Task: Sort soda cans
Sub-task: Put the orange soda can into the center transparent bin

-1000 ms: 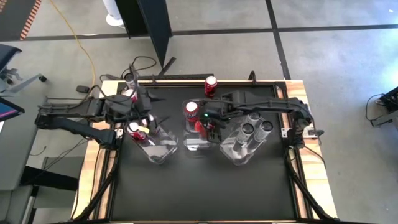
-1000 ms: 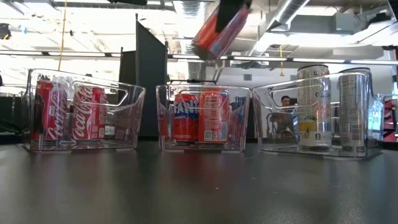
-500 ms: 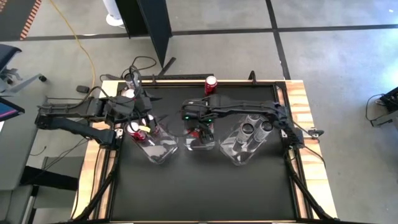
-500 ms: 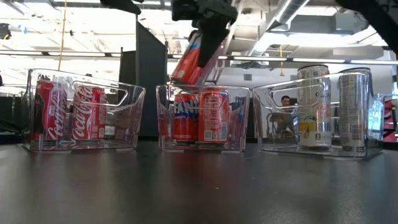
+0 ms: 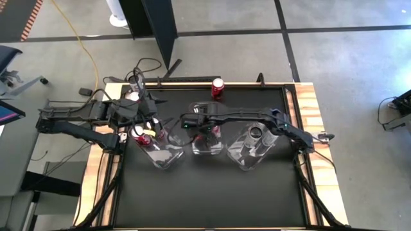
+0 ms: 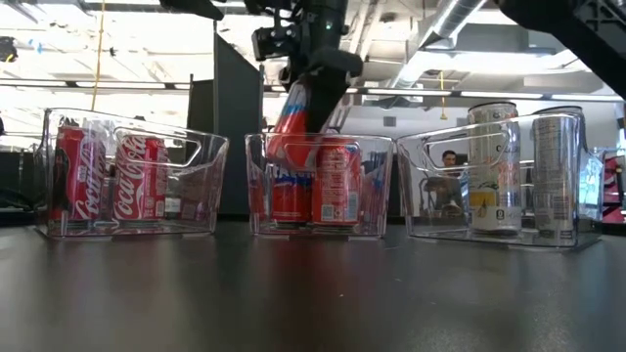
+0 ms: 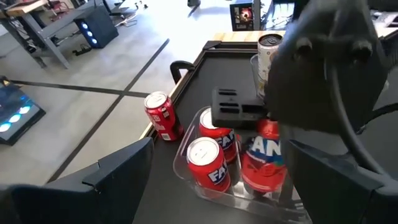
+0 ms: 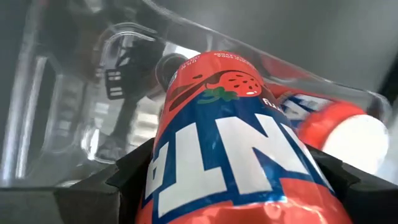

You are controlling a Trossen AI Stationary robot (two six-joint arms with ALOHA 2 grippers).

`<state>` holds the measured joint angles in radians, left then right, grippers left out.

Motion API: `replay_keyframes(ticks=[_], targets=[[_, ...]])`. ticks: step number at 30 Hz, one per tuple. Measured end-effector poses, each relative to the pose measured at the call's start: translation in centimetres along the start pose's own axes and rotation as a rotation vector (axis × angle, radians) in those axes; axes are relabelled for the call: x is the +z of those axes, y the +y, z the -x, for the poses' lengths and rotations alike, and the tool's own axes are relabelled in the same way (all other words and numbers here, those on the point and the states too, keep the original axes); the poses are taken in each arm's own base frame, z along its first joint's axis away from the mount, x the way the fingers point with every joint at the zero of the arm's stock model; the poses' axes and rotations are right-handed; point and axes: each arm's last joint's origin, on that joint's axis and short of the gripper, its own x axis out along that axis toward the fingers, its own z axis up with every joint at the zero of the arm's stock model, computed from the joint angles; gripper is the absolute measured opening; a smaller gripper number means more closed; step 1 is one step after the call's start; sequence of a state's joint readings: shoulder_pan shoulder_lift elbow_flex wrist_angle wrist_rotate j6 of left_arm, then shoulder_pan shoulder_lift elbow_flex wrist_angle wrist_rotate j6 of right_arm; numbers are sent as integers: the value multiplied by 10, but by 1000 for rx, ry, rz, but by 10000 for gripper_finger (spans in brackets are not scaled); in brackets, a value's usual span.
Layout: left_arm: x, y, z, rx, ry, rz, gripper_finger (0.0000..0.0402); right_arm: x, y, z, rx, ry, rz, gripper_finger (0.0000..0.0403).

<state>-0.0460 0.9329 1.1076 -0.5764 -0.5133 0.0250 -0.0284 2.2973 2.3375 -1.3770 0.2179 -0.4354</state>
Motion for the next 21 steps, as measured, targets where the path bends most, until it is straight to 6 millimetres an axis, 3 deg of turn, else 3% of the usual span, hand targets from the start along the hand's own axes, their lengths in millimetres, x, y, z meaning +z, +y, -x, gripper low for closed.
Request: replay_keyframes(ticks=[12, 21], targets=[[0, 0, 0, -1, 1, 20, 355, 8, 5, -45, -6, 104, 83, 309], [0, 0, 0, -2, 0, 22, 355, 12, 0, -47, -40, 60, 71, 309]])
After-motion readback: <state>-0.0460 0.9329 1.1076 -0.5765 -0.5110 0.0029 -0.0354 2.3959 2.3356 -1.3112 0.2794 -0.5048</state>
